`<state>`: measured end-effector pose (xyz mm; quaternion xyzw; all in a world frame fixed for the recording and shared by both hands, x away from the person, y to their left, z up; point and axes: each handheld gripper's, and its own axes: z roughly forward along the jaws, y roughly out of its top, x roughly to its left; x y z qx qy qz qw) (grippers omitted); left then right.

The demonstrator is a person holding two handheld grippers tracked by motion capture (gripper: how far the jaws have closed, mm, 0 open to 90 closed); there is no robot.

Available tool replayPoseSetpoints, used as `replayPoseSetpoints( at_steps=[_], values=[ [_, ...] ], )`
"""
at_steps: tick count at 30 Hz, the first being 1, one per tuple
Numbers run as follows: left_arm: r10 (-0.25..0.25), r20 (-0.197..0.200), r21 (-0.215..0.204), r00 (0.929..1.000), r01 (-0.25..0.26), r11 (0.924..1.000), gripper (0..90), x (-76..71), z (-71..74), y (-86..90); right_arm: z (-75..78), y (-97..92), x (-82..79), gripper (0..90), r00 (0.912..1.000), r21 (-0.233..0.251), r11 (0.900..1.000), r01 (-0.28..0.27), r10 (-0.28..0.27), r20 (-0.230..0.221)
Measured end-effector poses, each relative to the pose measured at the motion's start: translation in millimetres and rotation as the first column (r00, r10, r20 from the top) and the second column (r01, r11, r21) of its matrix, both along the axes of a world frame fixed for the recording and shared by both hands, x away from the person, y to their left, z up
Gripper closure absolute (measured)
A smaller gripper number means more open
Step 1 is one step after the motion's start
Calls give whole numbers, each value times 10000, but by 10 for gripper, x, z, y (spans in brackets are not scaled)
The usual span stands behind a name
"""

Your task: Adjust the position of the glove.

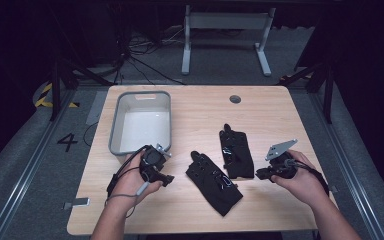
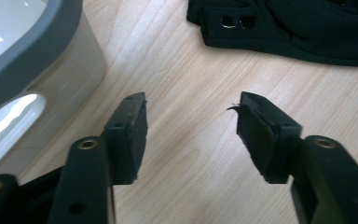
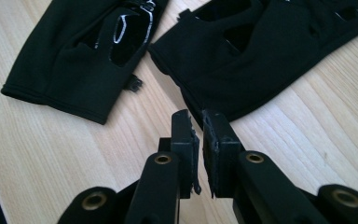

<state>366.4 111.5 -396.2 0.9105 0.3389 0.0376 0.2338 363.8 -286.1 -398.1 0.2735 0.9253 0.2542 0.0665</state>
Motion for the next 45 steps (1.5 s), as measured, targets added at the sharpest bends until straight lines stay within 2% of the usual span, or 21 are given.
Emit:
replayPoseSetpoints(
  at_steps=[1, 2, 3, 4, 5, 6, 8, 11, 16, 20, 25, 42, 45],
  values=[
    [-234, 228, 151, 9995, 231, 9996, 505, -10, 3, -21, 9, 24, -26, 825, 9999, 87, 9999, -54, 55, -116],
    [-234, 228, 151, 9995, 231, 9996, 522, -10, 3, -21, 9, 24, -26, 825, 9999, 87, 9999, -54, 55, -116],
    [-357, 170, 25, 9992, 357, 9994, 522, -13, 6, -35, 16, 36, -42, 825, 9999, 144, 9999, -88, 89, -113],
    [-512, -177, -219, 9985, 508, 9985, 533, -13, 14, -56, 28, 48, -59, 825, 9999, 192, 9997, -136, 137, -95],
    [-666, -205, -377, 9976, 658, 9971, 532, -17, 21, -75, 40, 63, -81, 825, 9997, 289, 9994, -178, 182, -139],
    [-762, -70, -517, 9971, 758, 9958, 532, -20, 36, -97, 46, 74, -96, 825, 9996, 359, 9992, -187, 194, -200],
    [-851, -125, -577, 9963, 843, 9948, 552, -19, 54, -118, 55, 98, -123, 821, 9996, 440, 9989, -176, 185, -211],
    [-557, -201, -383, 9982, 549, 9978, 590, -3, 96, -127, 62, 125, -168, 819, 9995, 493, 9986, -167, 181, -274],
    [-409, 6, -617, 9992, 409, 9973, 637, 4, 141, -151, 51, 136, -196, 828, 9990, 590, 9982, -142, 167, -417],
    [-442, 35, -446, 9990, 443, 9980, 625, 0, 132, -188, 31, 126, -194, 836, 9990, 551, 9984, -93, 117, -441],
    [-405, 27, -445, 9992, 406, 9982, 600, -11, 128, -185, 32, 126, -181, 834, 9988, 591, 9983, -9, 37, -478],
    [265, 133, -517, 9996, -258, 9983, 528, -125, 118, -14, 86, 241, -108, 805, 9967, 629, 9964, -574, 608, -535],
    [208, 179, -566, 9996, -198, 9982, 535, -140, 123, -12, 85, 254, -107, 802, 9964, 642, 9960, -623, 658, -536]
  ],
)
